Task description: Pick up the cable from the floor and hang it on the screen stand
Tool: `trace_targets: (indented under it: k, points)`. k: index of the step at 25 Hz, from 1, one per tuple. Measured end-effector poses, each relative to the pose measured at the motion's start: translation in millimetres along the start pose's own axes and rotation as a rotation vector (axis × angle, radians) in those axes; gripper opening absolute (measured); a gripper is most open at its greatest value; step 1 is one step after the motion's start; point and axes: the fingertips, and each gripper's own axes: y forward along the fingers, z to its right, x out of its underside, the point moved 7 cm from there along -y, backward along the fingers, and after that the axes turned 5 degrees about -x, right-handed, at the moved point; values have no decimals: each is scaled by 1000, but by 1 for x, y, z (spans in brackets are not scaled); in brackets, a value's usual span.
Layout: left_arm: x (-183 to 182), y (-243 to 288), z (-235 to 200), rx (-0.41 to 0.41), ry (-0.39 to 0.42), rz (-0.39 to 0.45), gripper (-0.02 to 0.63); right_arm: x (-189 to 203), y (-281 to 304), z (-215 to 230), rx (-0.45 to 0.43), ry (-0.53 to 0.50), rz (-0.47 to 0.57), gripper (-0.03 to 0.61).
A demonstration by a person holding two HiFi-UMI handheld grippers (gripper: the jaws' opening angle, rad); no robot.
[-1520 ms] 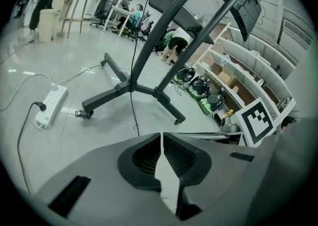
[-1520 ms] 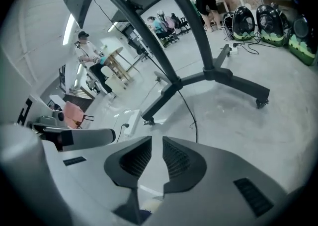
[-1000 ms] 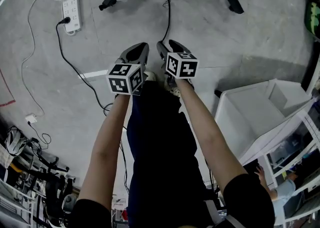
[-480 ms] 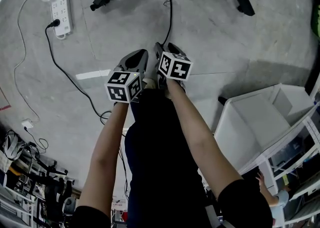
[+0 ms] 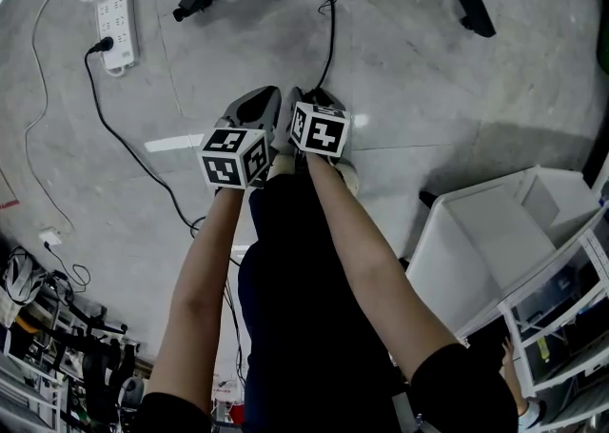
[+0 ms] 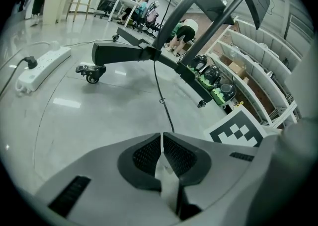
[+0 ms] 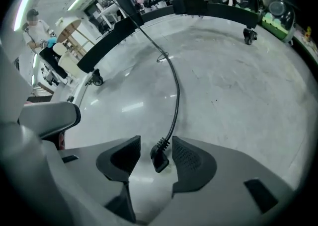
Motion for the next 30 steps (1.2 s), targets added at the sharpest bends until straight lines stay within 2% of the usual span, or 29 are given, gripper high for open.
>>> trace_targets:
  k: [1, 2, 3, 6, 10, 14, 19, 24, 30]
  points:
    - [1, 0, 0, -1, -1, 1, 23, 0, 0, 1, 19, -14, -6, 205]
    - [2, 1, -1, -1, -2, 1, 23, 0, -1, 4, 37, -18, -11, 145]
    - [4, 1, 0, 0, -3, 0, 23, 0, -1, 6, 49, -13, -14, 132]
    - [11, 2, 0, 1, -8, -8, 23, 1, 0, 8, 44, -10, -20, 123]
    - [18, -3, 9, 12, -21, -19, 23, -1, -6, 13, -16, 43, -8, 114]
    - [16, -14, 18, 18, -21, -26, 23, -11, -21, 5, -51, -1, 10, 114]
    - [-3, -29, 28, 11, -33, -14, 23, -21, -48, -1, -58, 3, 16, 114]
    - [-29, -49, 39, 12, -18, -11, 23, -32, -79, -5, -50, 78, 21, 114]
    - [-57, -77, 54, 9, -20, -3, 23, -51, -121, -24, -66, 74, 32, 114]
